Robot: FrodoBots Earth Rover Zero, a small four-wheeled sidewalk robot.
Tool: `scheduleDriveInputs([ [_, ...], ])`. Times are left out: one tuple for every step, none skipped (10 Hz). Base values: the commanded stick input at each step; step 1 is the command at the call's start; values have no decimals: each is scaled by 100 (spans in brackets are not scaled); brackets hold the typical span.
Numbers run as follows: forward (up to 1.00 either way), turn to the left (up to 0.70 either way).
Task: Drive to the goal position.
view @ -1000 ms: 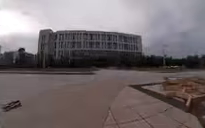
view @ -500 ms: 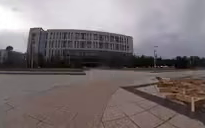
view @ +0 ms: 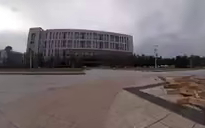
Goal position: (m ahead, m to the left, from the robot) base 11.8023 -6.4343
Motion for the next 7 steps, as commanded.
scheduleDriveInputs([
  [70, -24],
  [70, -29],
  [70, -29],
  [70, -24],
  [70, 0],
  [70, 0],
  [70, 0],
])
